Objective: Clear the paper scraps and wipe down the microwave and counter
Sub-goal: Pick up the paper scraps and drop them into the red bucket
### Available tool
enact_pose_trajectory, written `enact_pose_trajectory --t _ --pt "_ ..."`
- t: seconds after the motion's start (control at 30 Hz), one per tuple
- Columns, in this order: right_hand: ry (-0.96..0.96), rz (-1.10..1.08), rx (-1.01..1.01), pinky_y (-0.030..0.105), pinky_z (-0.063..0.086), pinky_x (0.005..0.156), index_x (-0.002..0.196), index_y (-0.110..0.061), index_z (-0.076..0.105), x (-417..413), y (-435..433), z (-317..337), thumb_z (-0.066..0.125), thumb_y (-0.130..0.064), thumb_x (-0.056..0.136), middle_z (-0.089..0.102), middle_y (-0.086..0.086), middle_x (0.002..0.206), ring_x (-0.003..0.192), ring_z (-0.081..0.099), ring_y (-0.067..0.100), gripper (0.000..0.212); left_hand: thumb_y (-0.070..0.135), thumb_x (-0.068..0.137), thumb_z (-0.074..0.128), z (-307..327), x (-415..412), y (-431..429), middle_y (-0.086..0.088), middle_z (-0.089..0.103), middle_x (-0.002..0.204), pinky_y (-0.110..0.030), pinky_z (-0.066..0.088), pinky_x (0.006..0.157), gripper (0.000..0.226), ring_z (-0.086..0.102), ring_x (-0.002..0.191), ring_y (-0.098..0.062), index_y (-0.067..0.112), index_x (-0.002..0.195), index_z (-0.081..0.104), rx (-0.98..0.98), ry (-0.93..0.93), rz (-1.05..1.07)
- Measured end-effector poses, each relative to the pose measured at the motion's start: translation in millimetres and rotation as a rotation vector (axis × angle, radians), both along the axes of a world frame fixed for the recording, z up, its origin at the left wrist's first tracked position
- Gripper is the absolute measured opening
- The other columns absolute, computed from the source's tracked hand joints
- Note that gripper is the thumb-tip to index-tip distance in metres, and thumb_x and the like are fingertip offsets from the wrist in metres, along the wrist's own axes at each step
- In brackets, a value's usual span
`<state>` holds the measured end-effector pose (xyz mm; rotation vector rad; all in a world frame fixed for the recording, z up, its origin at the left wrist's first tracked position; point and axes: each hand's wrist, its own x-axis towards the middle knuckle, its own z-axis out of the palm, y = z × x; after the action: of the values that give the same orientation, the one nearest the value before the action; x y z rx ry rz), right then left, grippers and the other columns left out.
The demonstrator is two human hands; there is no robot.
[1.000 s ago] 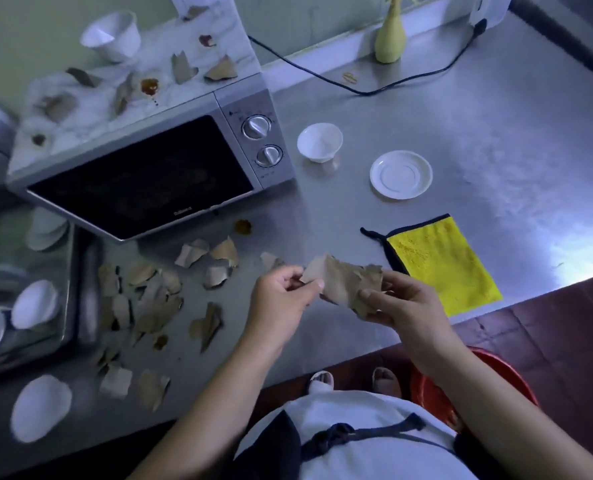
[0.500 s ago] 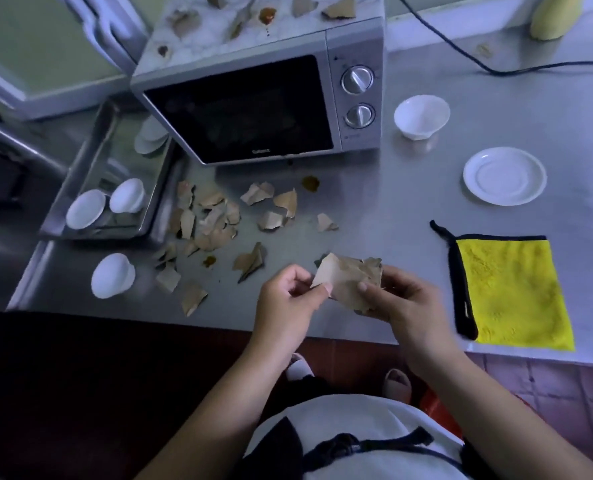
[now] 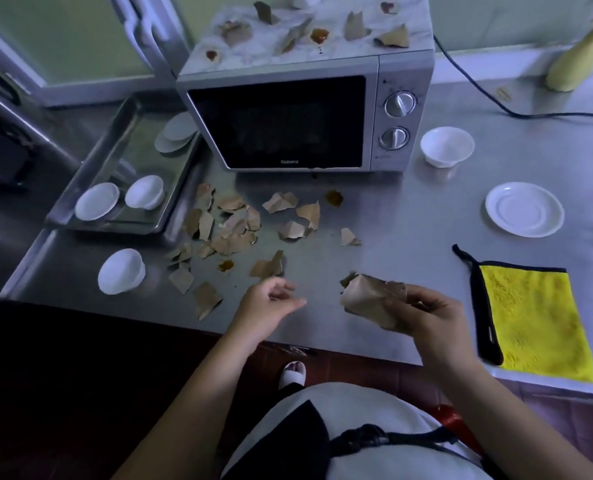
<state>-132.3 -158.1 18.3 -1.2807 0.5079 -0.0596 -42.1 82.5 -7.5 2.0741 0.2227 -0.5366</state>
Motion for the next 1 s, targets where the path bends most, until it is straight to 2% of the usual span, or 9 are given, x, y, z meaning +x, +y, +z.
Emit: enact_pose_trajectory --t 0.07,0.17,0.33,0.43,0.6,0.7,0.83,0.9,1.0 --pt "0.012 -0.058 -0.016 0.030 0.059 0.060 0.075 -0.020 0.081 0.4 1.8 -0.5 0.068 0.010 0.084 0.076 0.010 0.080 0.073 0.072 0.021 0.033 0.037 0.079 0.079 -16.7 25.8 21.7 0.006 0.067 0.103 -0.032 0.051 0.077 0.034 0.063 0.092 -0.015 0.026 0.106 0.063 0.366 -0.087 -0.126" --pt "0.057 -0.153 -0.043 0.031 0.059 0.059 0.076 -0.018 0.081 2.4 12.6 -1.4 0.067 0.011 0.084 0.076 0.010 0.077 0.071 0.072 0.023 0.033 0.042 0.080 0.075 -34.5 60.5 33.0 0.004 0.062 0.115 -0.032 0.049 0.076 0.047 0.062 0.100 -0.019 0.025 0.120 0.059 0.573 -0.154 -0.247" --pt "0.109 -0.289 -0.057 0.028 0.059 0.055 0.087 -0.014 0.076 11.2 39.1 7.0 0.063 0.014 0.085 0.072 0.002 0.066 0.062 0.068 0.013 0.031 0.038 0.083 0.071 -56.4 94.2 27.9 -0.005 0.057 0.120 -0.039 0.050 0.085 0.047 0.057 0.109 -0.027 0.020 0.121 0.050 0.728 -0.245 -0.457" --pt "0.137 -0.331 -0.095 0.030 0.058 0.058 0.093 -0.014 0.075 14.7 54.9 13.6 0.063 0.012 0.087 0.073 0.003 0.072 0.069 0.068 0.020 0.029 0.030 0.087 0.068 -66.4 104.4 32.1 -0.006 0.059 0.116 -0.038 0.049 0.080 0.037 0.059 0.106 -0.028 0.018 0.117 0.049 0.698 -0.349 -0.500" --pt "0.182 -0.423 -0.110 0.036 0.056 0.065 0.105 -0.004 0.073 21.8 84.4 18.3 0.065 0.011 0.087 0.068 0.014 0.083 0.079 0.065 0.030 0.024 0.025 0.091 0.062 -75.3 117.5 48.4 -0.001 0.067 0.093 -0.030 0.037 0.061 0.006 0.063 0.087 -0.025 0.020 0.092 0.059 0.525 -0.432 -0.481" --pt "0.196 -0.450 -0.126 0.036 0.056 0.065 0.108 -0.001 0.072 26.2 102.4 18.3 0.065 0.011 0.086 0.068 0.015 0.084 0.080 0.064 0.031 0.026 0.020 0.090 0.064 -72.3 127.1 58.5 -0.001 0.070 0.087 -0.032 0.046 0.064 0.005 0.064 0.082 -0.026 0.021 0.086 0.063 0.324 -0.355 -0.392" --pt "0.227 -0.476 -0.136 0.036 0.055 0.066 0.112 -0.002 0.072 31.6 122.3 16.6 0.065 0.010 0.087 0.070 0.017 0.090 0.085 0.066 0.033 0.028 0.004 0.082 0.069 -42.4 133.4 62.7 -0.007 0.069 0.096 -0.046 0.059 0.073 0.030 0.067 0.080 -0.029 0.032 0.087 0.062 -0.147 -0.065 -0.202" --pt "0.235 -0.483 -0.132 0.035 0.055 0.066 0.110 -0.003 0.073 35.1 132.6 16.8 0.065 0.010 0.087 0.070 0.017 0.090 0.085 0.067 0.033 0.028 -0.001 0.080 0.072 -20.1 130.2 66.8 -0.011 0.067 0.100 -0.042 0.061 0.067 0.049 0.070 0.080 -0.028 0.043 0.100 0.062 -0.404 0.069 -0.205" --pt "0.246 -0.442 -0.136 0.030 0.055 0.061 0.108 -0.005 0.073 42.4 149.5 18.3 0.064 0.011 0.087 0.070 0.016 0.090 0.084 0.067 0.032 0.027 -0.005 0.082 0.070 6.6 121.9 73.9 -0.016 0.064 0.107 -0.034 0.059 0.067 0.061 0.072 0.087 -0.026 0.043 0.118 0.059 -0.588 0.112 -0.321"
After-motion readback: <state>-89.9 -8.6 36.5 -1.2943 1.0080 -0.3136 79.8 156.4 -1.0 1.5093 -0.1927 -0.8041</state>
